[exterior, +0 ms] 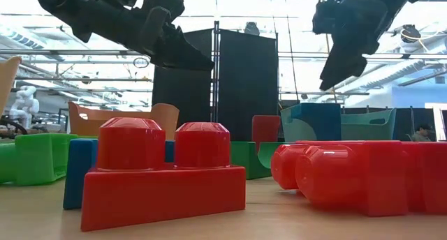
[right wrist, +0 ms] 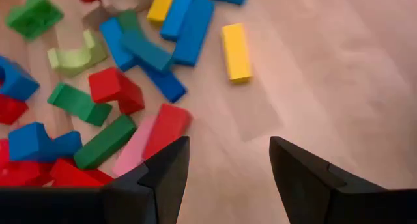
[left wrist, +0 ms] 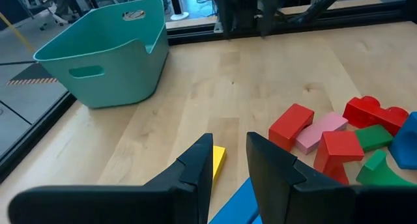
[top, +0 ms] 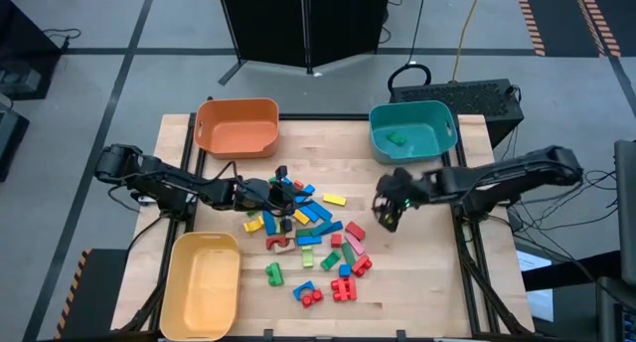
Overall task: Sort blocks by size
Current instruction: Put the red arch block into the blue bin
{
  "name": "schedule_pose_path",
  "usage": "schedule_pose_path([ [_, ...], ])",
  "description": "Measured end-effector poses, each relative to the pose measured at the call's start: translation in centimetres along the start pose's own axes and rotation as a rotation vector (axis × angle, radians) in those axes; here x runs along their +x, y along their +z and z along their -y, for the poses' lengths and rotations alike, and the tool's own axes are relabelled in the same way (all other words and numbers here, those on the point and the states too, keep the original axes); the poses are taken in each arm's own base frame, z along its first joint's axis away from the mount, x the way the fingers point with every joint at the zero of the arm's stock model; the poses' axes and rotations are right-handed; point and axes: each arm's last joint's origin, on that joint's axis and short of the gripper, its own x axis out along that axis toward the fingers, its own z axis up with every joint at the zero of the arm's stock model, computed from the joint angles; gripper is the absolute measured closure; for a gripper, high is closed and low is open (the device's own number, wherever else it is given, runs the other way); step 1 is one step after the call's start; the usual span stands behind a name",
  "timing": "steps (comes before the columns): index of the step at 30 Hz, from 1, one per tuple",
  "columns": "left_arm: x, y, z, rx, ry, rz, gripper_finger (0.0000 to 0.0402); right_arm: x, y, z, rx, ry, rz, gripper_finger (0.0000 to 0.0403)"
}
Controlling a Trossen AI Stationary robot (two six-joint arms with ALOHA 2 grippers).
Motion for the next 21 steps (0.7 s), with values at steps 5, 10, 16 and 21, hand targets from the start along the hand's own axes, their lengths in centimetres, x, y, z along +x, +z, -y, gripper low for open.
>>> schedule_pose_path([
  [5,0.0,0.0,-0.1,0.005,0.003,0.000,0.0308,2.8,-0.6,-2.3,-0.058,-0.010,0.009,0.0204],
  [10,0.1,0.0,-0.4,0.001,0.013,-0.003,0.0308,4.6,-1.2,-3.5,-0.039,0.002,-0.001,0.0204],
  [16,0.1,-0.1,-0.4,0.001,0.012,-0.008,0.0308,6.7,-2.2,-4.4,-0.030,-0.022,-0.026,0.0204],
  [21,0.1,-0.1,-0.4,0.001,0.012,-0.011,0.0308,8.1,-2.7,-5.1,-0.026,-0.011,-0.027,0.0204],
])
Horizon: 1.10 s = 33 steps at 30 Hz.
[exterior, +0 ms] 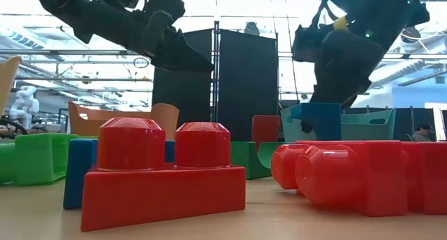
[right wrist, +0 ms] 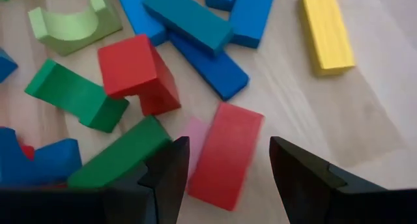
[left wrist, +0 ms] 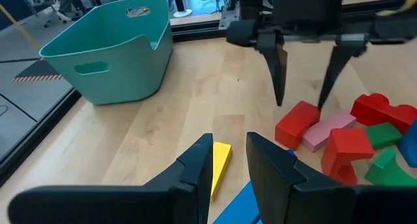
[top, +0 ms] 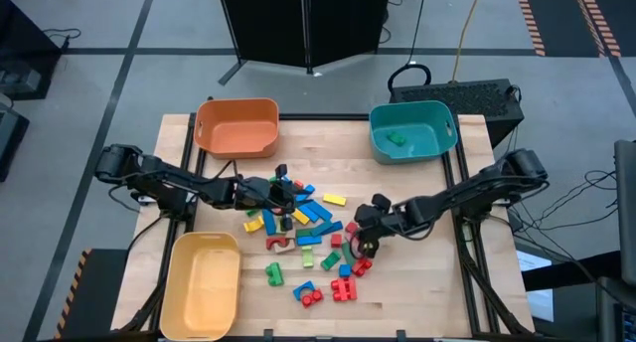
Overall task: Sort blocks by size
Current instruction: Put the red arch block into the blue bin
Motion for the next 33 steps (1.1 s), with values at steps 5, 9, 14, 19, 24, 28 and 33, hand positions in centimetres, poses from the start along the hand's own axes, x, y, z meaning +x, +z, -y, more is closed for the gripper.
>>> schedule_pose_path([
  [5,0.0,0.0,0.0,0.000,0.000,0.000,0.0308,0.8,-0.5,-0.3,-0.010,-0.021,0.000,0.0204],
  [9,0.0,0.0,0.0,0.000,0.000,0.003,0.0308,1.5,-0.8,-0.2,0.003,-0.079,0.004,0.0204],
  [14,0.0,0.0,0.0,-0.001,0.000,0.004,0.0308,2.6,-1.4,0.0,0.026,-0.123,-0.010,0.0204],
  [19,0.0,0.0,0.0,-0.001,0.000,0.002,0.0308,3.2,-1.8,0.0,0.020,-0.140,-0.029,0.0204],
  [24,0.0,0.0,0.0,-0.001,0.000,0.001,0.0308,3.2,-1.7,0.1,0.019,-0.162,-0.012,0.0220],
  [28,0.0,0.0,0.0,-0.004,0.000,0.002,0.0308,3.2,-1.7,0.1,0.043,-0.161,-0.010,0.0266],
  [33,0.0,0.0,0.0,-0.004,0.000,0.001,0.0308,3.1,-2.0,-0.3,0.047,-0.151,-0.009,0.0287],
])
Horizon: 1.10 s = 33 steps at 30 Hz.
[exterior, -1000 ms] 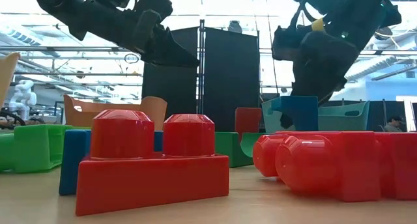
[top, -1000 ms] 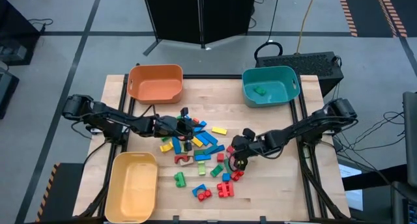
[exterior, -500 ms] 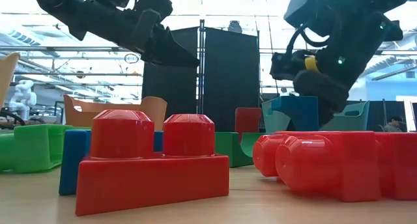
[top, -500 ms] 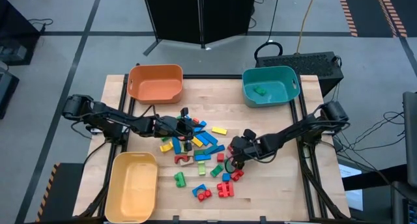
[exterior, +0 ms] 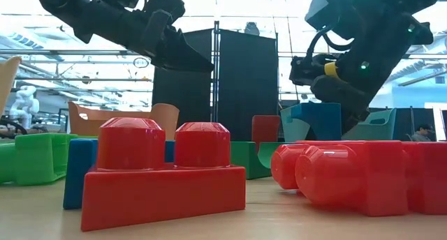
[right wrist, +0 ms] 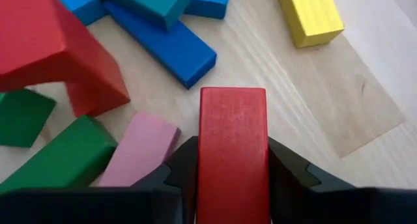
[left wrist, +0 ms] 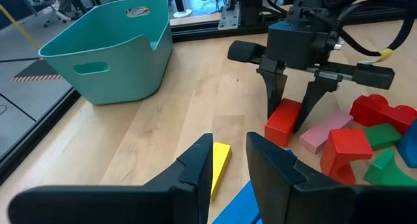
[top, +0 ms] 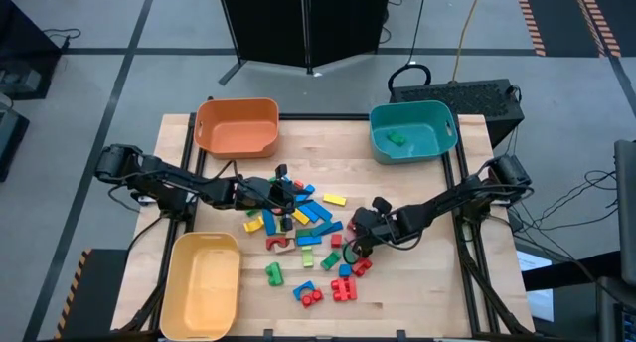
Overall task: Sort blocks by size
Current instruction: Put the red arch block into the blue bin
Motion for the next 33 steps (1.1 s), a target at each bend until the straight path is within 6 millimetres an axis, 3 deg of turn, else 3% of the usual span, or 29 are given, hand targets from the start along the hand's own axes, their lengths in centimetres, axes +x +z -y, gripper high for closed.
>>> schedule_pose_path([
  [6,0.0,0.0,0.0,0.000,0.000,0.000,0.0308,-0.9,0.4,-0.1,0.001,0.028,0.022,0.0287],
  [17,0.0,0.0,0.0,-0.002,0.000,0.002,0.0308,-5.3,2.7,1.2,-0.025,0.042,0.158,0.0283],
  [27,0.0,0.0,0.0,-0.004,0.000,0.004,0.0308,-9.5,4.8,4.8,-0.003,-0.055,0.283,0.0283],
  [33,0.0,0.1,0.0,-0.004,0.001,0.007,0.0308,-11.0,5.8,7.0,0.020,-0.097,0.327,0.0283],
])
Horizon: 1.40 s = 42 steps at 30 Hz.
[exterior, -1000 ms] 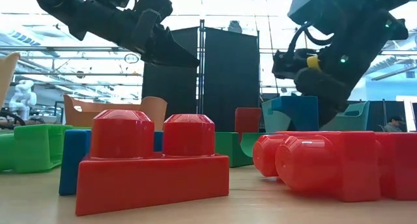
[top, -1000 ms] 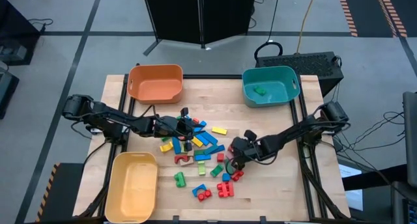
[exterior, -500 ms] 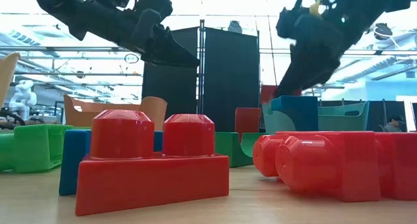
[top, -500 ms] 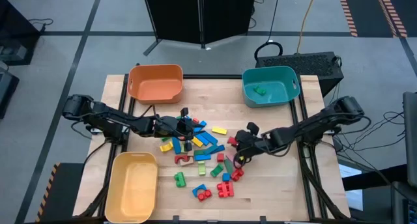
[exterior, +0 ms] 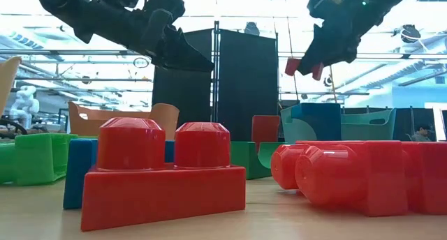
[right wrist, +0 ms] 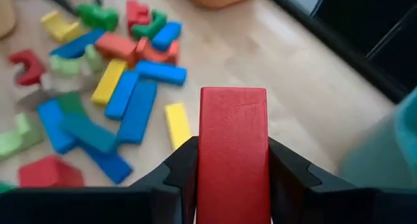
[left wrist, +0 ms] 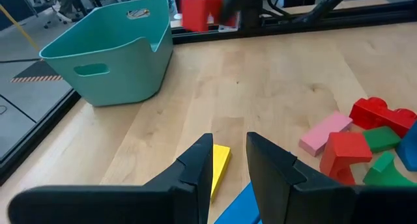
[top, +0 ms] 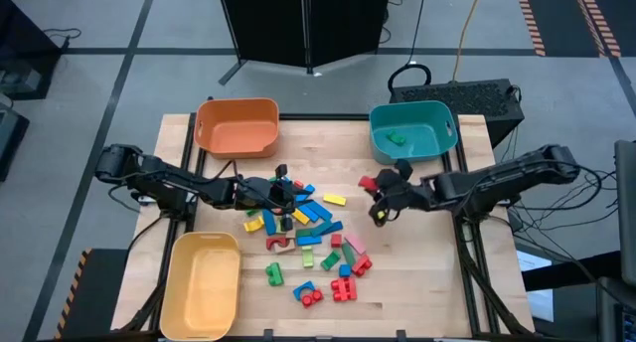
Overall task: Sort blocks by size
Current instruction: Put the red arch block into the blue bin
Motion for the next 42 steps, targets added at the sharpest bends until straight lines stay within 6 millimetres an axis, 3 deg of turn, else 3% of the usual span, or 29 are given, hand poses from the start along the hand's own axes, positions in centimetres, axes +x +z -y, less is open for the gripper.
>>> schedule_pose_path([
  [9,0.0,0.0,0.0,0.000,-0.001,-0.001,0.0308,-0.2,1.5,3.3,0.017,-0.190,0.073,0.0282],
  [26,0.0,-0.1,0.0,0.003,-0.002,-0.010,0.0308,2.0,2.8,11.4,0.077,-0.424,-0.044,0.0282],
  [35,0.0,-0.1,0.0,0.003,-0.002,-0.011,0.0308,2.7,2.0,17.1,0.189,-0.454,-0.207,0.0282],
  [42,0.0,-0.2,0.0,0.030,-0.002,-0.024,0.0308,3.8,1.0,19.7,0.214,-0.507,-0.312,0.0282],
])
